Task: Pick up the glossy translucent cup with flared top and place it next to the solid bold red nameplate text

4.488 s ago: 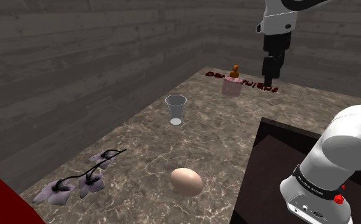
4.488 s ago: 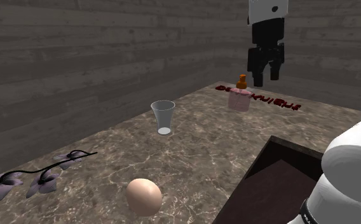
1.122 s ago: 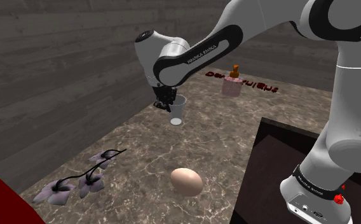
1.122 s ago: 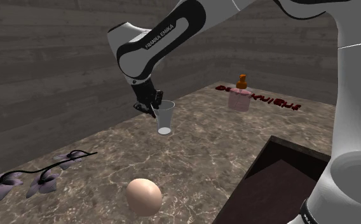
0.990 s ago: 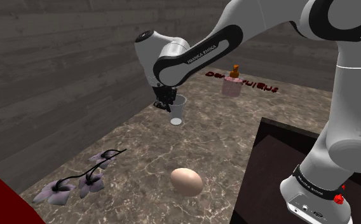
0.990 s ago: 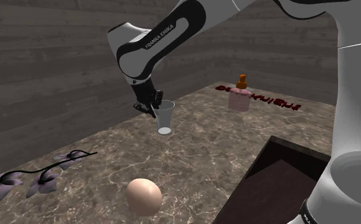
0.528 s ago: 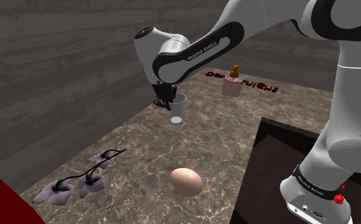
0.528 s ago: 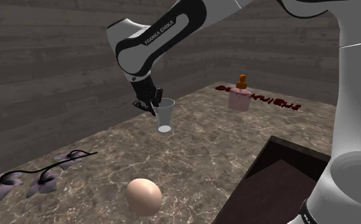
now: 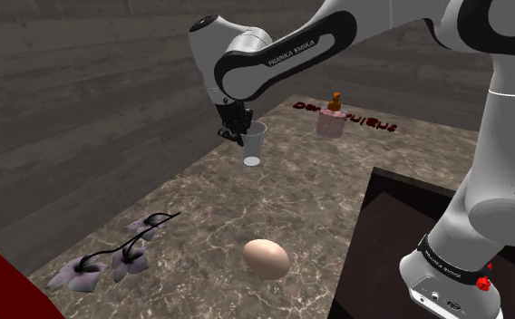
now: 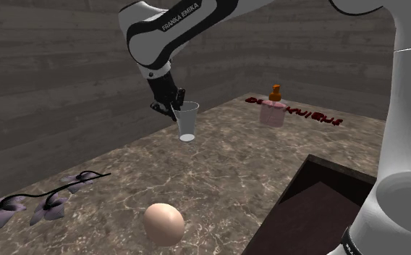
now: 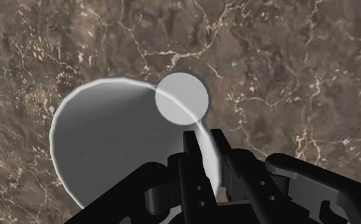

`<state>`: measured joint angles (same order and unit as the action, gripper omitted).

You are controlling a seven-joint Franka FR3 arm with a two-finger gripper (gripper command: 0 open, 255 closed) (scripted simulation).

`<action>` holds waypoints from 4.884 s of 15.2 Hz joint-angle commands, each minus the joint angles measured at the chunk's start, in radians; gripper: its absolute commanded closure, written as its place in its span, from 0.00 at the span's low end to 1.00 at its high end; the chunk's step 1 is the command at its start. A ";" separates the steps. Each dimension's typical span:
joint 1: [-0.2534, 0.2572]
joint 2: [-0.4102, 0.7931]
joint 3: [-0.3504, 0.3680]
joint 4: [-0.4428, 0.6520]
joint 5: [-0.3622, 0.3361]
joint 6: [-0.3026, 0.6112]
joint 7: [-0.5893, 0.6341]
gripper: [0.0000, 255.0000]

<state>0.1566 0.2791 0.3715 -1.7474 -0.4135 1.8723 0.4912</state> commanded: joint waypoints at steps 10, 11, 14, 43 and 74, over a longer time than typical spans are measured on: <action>0.004 -0.030 0.007 0.105 0.024 -0.126 -0.045 1.00; 0.004 -0.032 0.008 0.116 0.025 -0.138 -0.049 1.00; 0.007 -0.036 0.009 0.151 0.029 -0.175 -0.060 1.00; -0.175 -0.470 -0.151 -0.193 0.139 -0.131 -0.425 1.00; -0.433 -0.646 -0.704 -0.392 0.042 0.120 -1.154 1.00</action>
<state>-0.2689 -0.3739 -0.3110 -2.1511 -0.3715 1.9867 -0.6323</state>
